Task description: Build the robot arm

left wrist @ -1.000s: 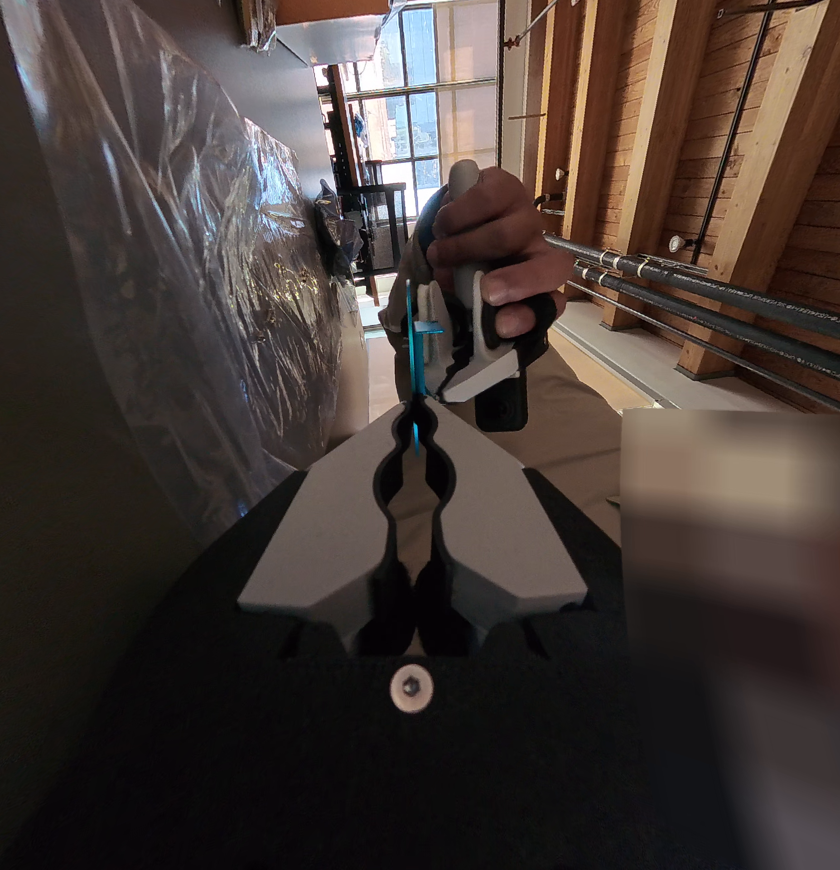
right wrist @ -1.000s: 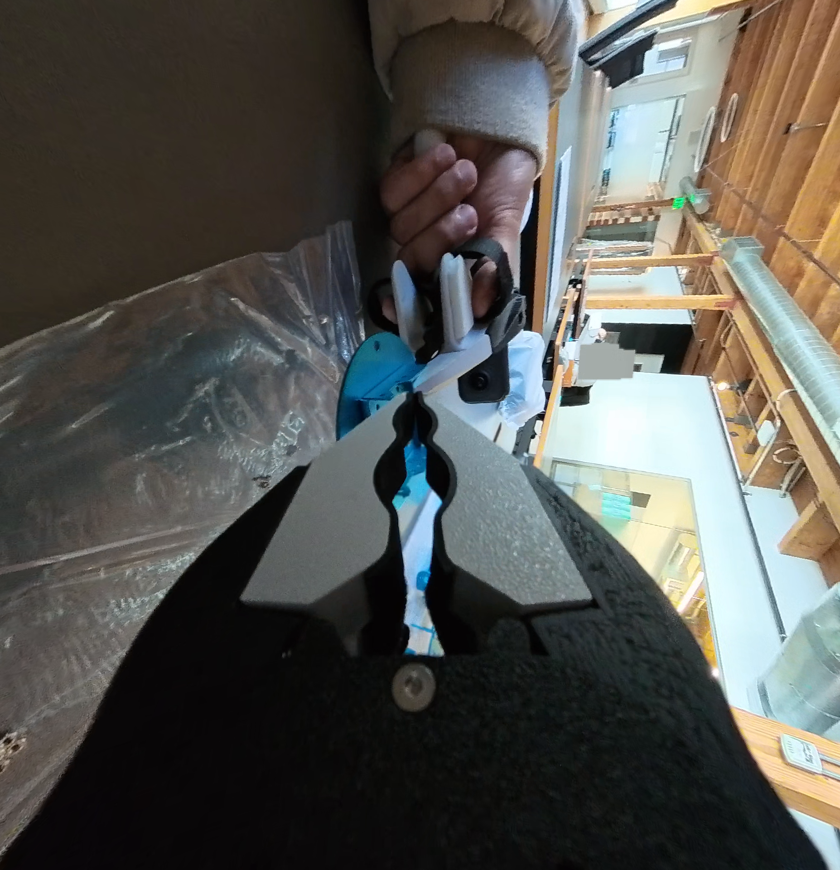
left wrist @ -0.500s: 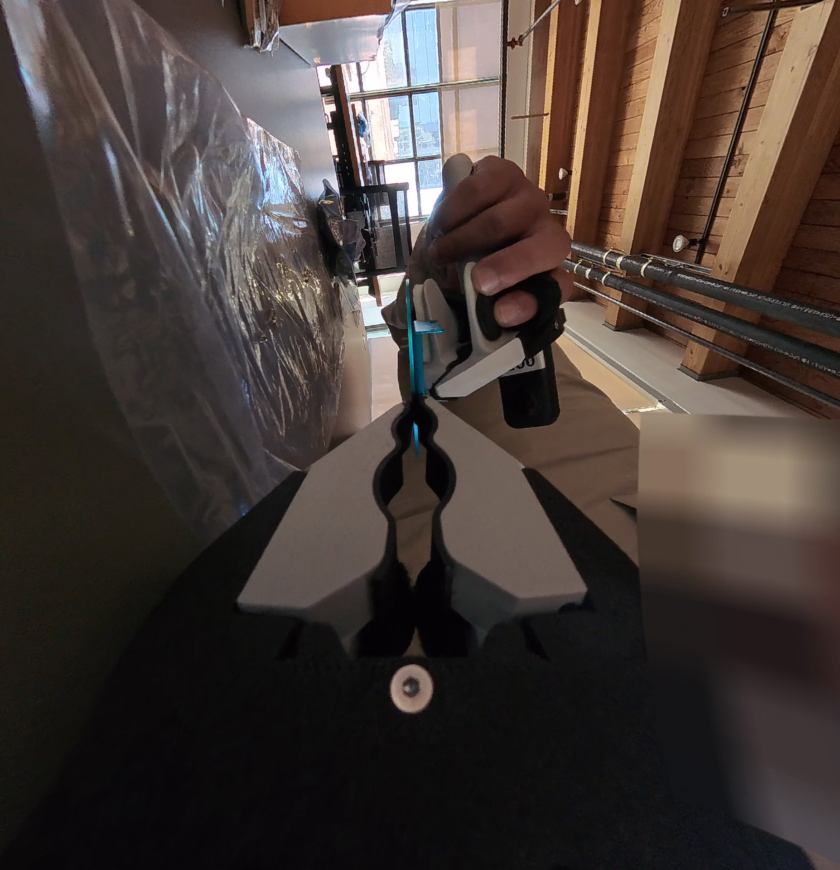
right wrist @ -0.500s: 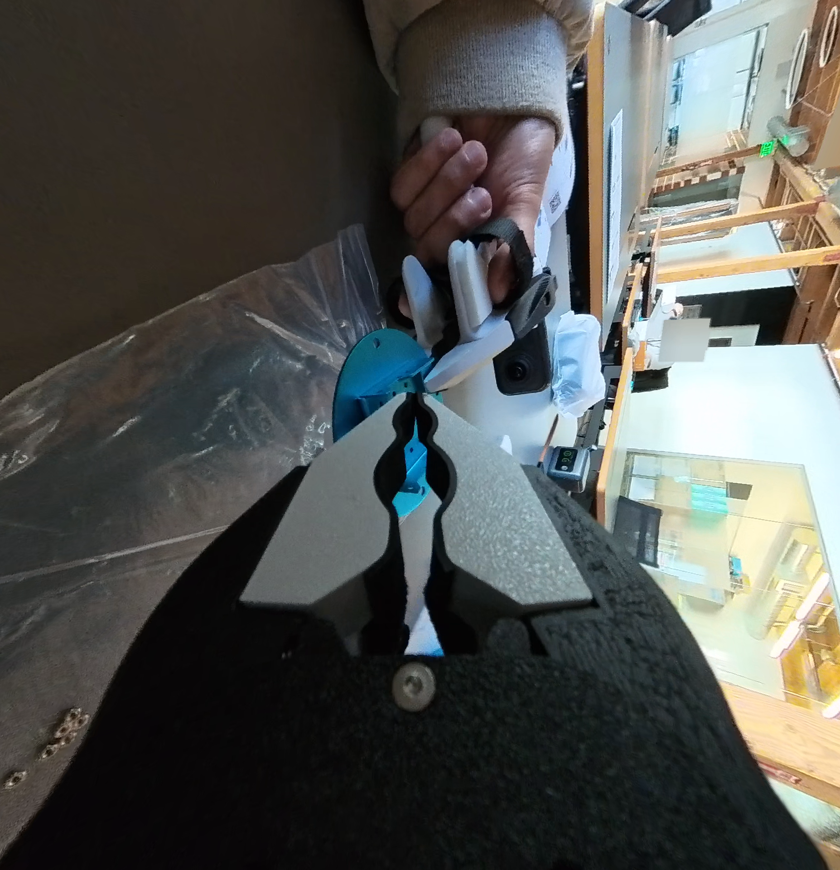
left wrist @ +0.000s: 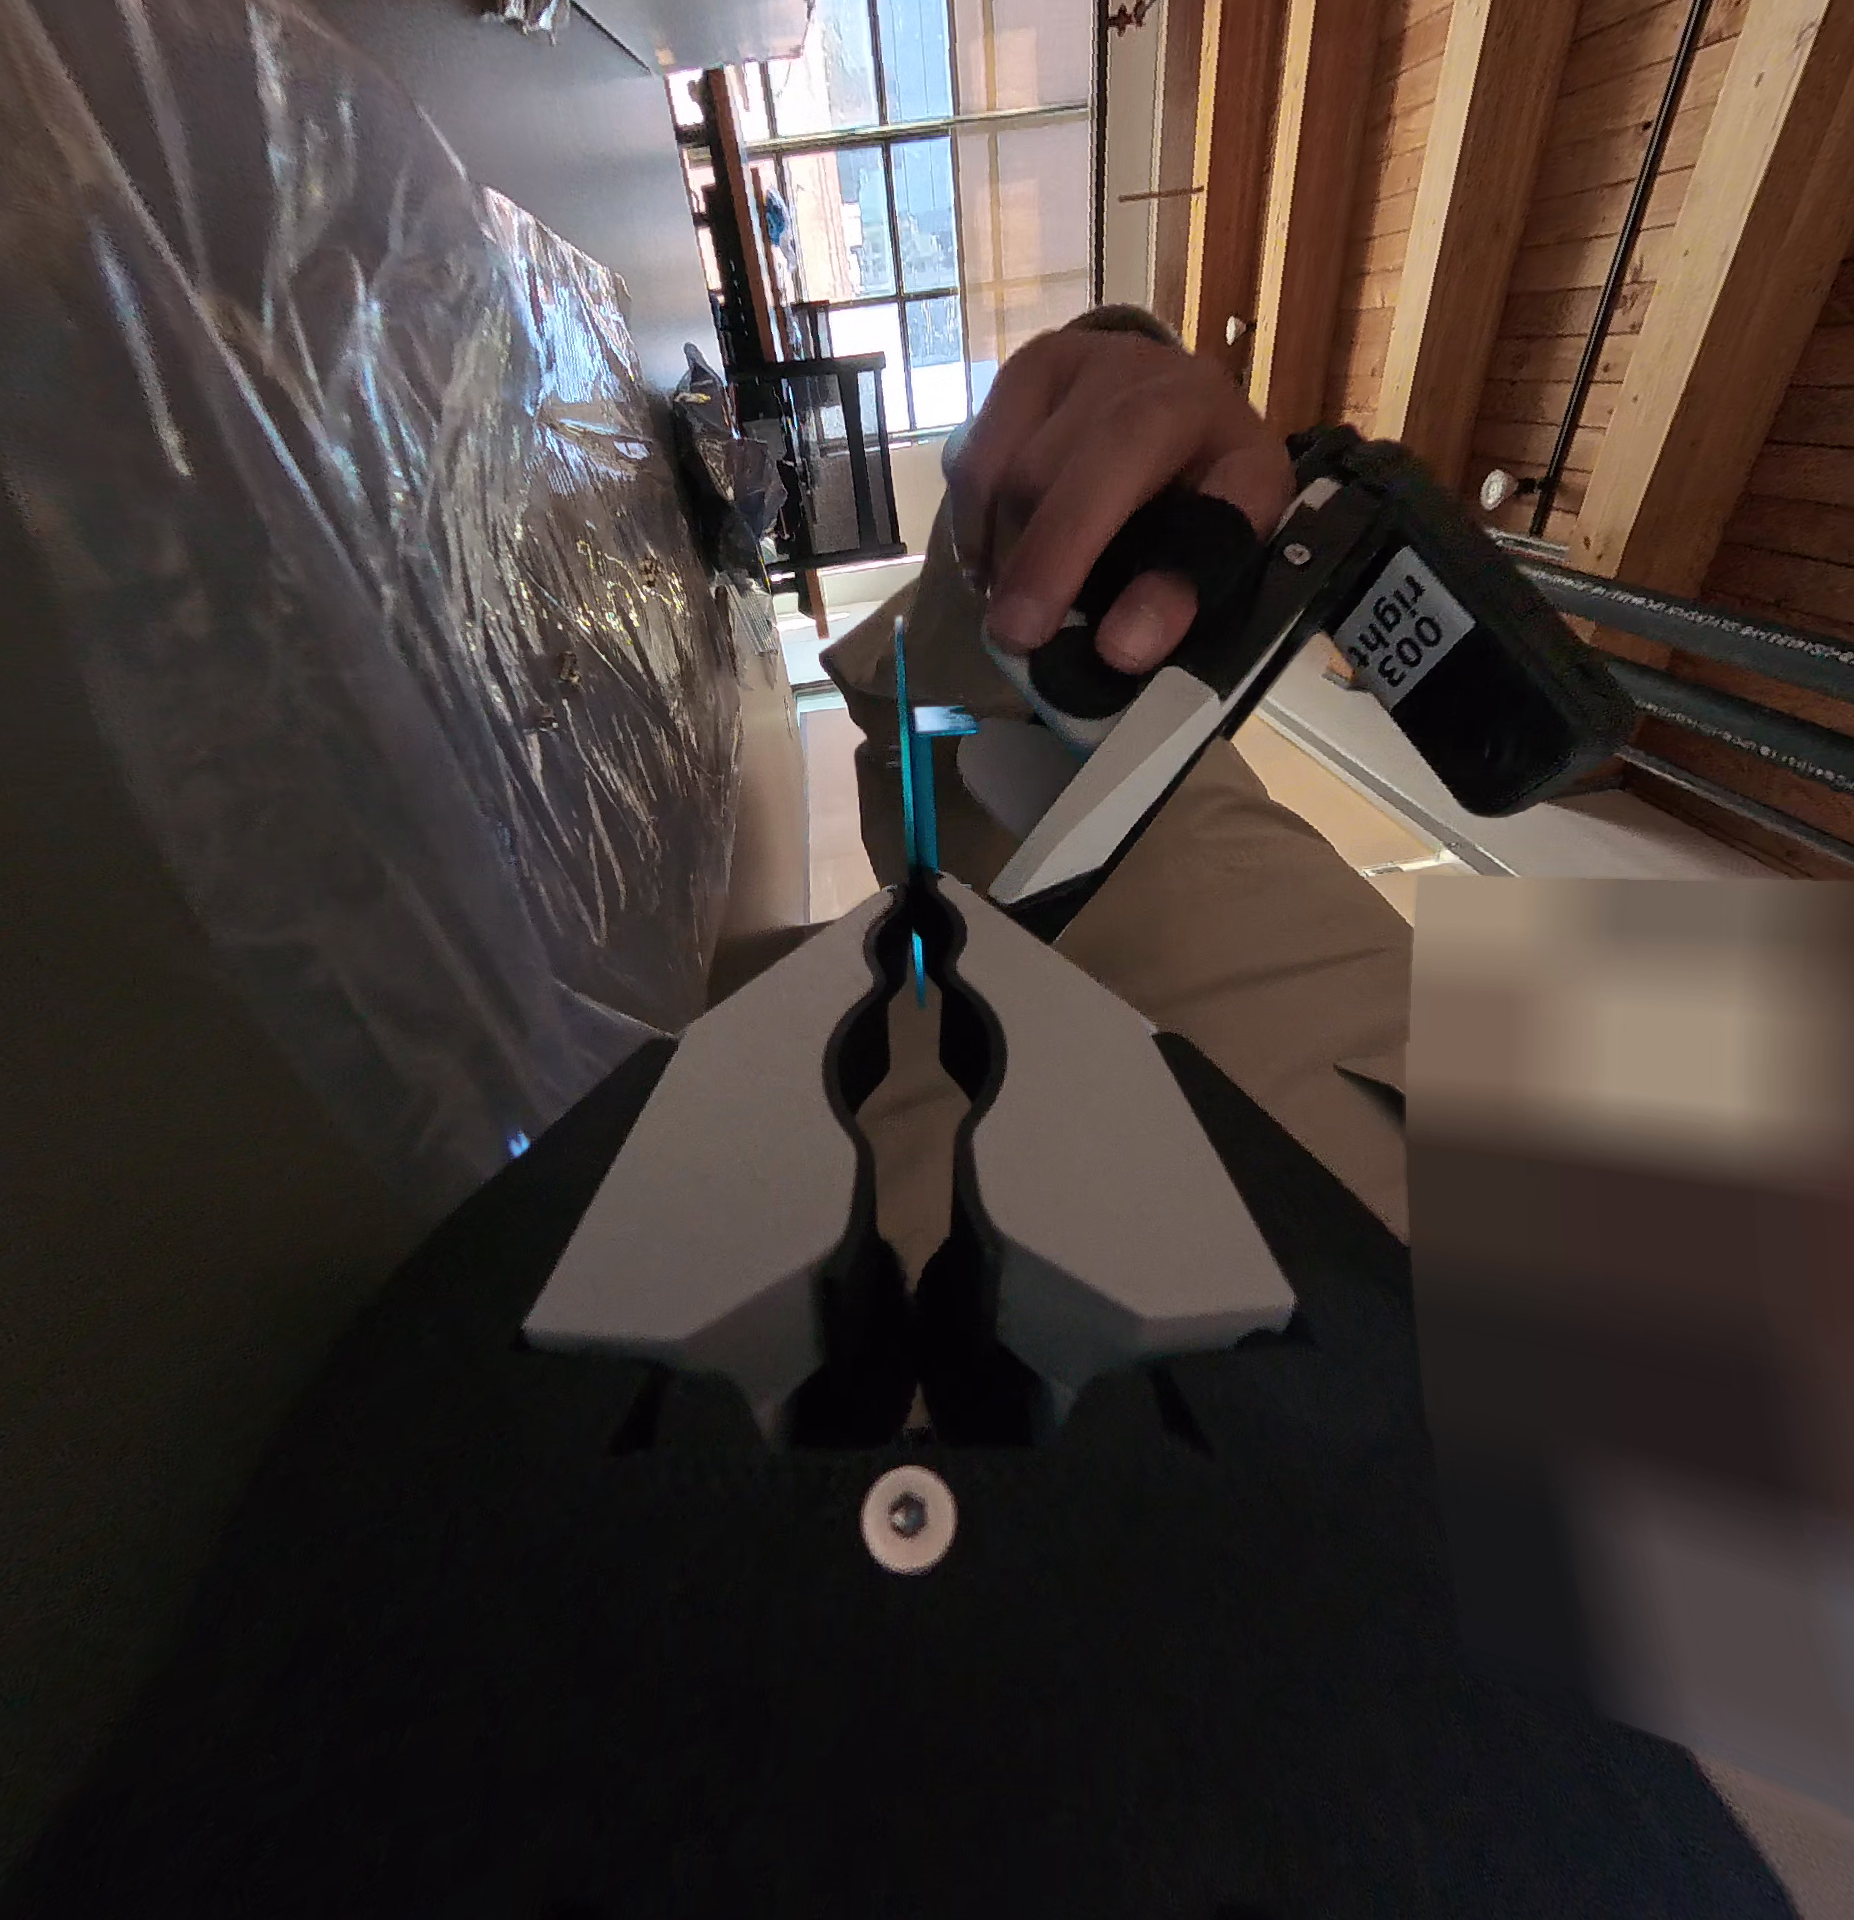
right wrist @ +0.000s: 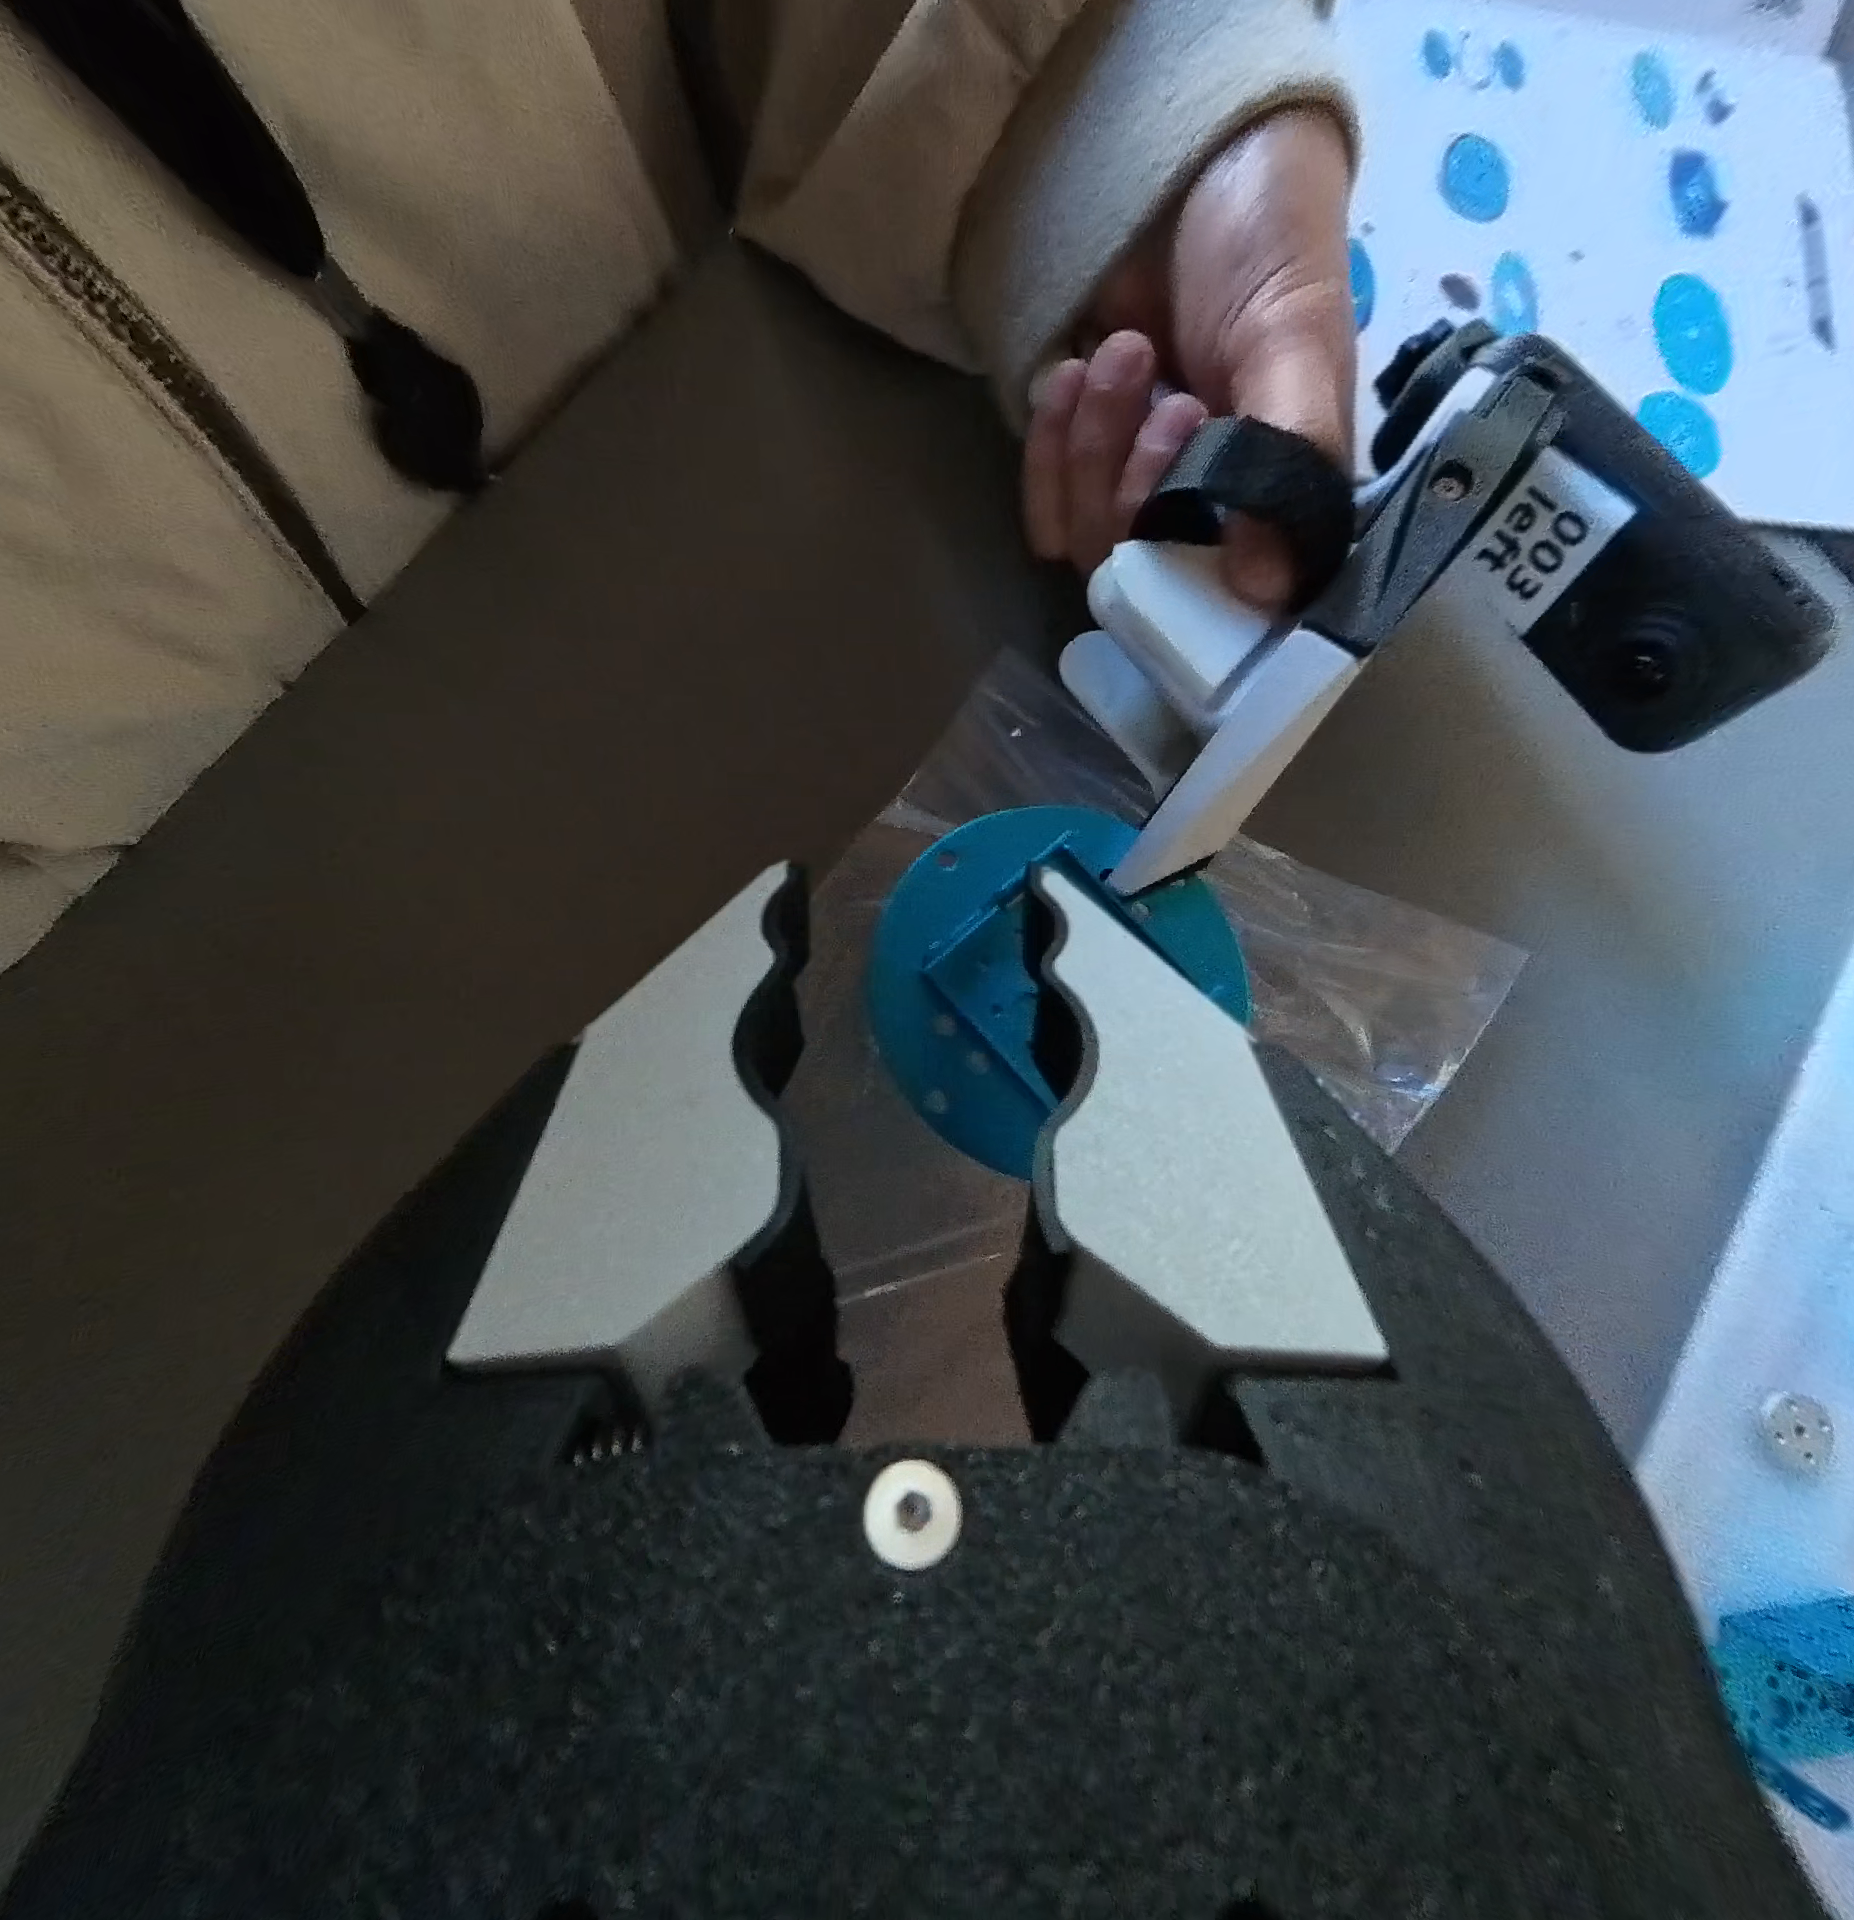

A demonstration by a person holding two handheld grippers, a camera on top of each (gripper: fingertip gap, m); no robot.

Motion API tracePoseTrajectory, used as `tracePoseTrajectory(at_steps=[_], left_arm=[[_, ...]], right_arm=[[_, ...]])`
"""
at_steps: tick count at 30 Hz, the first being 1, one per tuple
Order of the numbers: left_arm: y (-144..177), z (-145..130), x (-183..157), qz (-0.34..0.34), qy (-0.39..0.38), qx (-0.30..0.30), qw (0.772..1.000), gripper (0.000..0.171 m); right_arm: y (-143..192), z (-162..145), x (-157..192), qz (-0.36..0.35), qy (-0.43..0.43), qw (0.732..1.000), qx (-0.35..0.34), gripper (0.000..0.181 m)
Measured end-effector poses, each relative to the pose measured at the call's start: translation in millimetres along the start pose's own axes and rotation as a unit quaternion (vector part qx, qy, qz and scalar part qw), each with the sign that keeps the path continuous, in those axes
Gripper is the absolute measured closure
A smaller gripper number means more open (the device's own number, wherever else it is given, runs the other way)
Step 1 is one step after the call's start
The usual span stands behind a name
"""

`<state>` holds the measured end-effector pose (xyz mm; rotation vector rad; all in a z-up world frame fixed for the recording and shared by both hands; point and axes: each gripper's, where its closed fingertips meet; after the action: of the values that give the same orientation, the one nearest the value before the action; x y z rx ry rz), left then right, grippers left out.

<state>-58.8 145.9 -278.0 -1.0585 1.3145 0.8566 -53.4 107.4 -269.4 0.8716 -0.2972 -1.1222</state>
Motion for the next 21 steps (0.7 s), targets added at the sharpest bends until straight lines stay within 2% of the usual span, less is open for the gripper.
tracePoseTrajectory(at_steps=[3, 5, 10, 21], left_arm=[[-2.4, -3.6, 0.1, 0.002, -0.003, 0.011, 1.0, 0.171], [-2.5, -4.3, -0.3, 0.0, -0.003, 0.013, 1.0, 0.171], [-3.3, -6.7, 0.2, 0.002, -0.004, 0.022, 1.0, 0.171], [-3.4, -7.2, -1.4, -0.004, -0.003, 0.025, 1.0, 0.171]], right_arm=[[-4.5, -6.3, -3.6, 0.003, 0.044, 0.999, 0.029, 0.136], [-5.9, -5.9, -3.8, 0.005, 0.059, 0.998, 0.028, 0.141], [-10.5, -9.6, 3.8, 0.043, 0.039, 0.998, 0.026, 0.141], [-6.7, -7.7, 7.1, 0.053, 0.038, 0.998, 0.022, 0.151]])
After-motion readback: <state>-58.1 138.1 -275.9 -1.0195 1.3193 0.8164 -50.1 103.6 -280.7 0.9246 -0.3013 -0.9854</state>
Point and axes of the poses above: each gripper's, where its closed fingertips meet, y back along the fingers, z out of its top, x = y × z across the jaws, and after that the axes turned 9 degrees about y, right-handed
